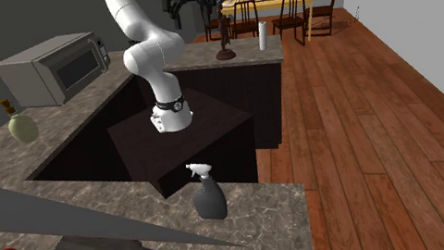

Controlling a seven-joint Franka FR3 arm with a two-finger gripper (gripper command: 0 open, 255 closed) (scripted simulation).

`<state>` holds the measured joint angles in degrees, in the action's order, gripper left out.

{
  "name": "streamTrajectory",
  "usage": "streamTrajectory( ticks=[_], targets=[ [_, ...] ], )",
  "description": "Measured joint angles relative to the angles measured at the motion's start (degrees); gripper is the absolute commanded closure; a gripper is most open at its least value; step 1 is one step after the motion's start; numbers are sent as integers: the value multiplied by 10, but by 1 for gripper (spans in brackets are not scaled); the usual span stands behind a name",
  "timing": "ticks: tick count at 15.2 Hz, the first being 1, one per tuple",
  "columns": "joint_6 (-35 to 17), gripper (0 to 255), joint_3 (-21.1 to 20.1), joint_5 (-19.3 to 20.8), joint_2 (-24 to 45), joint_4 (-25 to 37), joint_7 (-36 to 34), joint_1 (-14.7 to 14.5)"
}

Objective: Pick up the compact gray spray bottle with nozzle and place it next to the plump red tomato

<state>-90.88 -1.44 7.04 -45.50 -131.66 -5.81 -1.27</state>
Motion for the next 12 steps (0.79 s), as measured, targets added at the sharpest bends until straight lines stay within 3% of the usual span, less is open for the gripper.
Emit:
streamTrajectory(
  ticks=[4,12],
  targets=[
    [-42,0,26,7,-32,-56,33,-5],
    [-206,0,146,52,-108,-235,170,-6]
  ],
)
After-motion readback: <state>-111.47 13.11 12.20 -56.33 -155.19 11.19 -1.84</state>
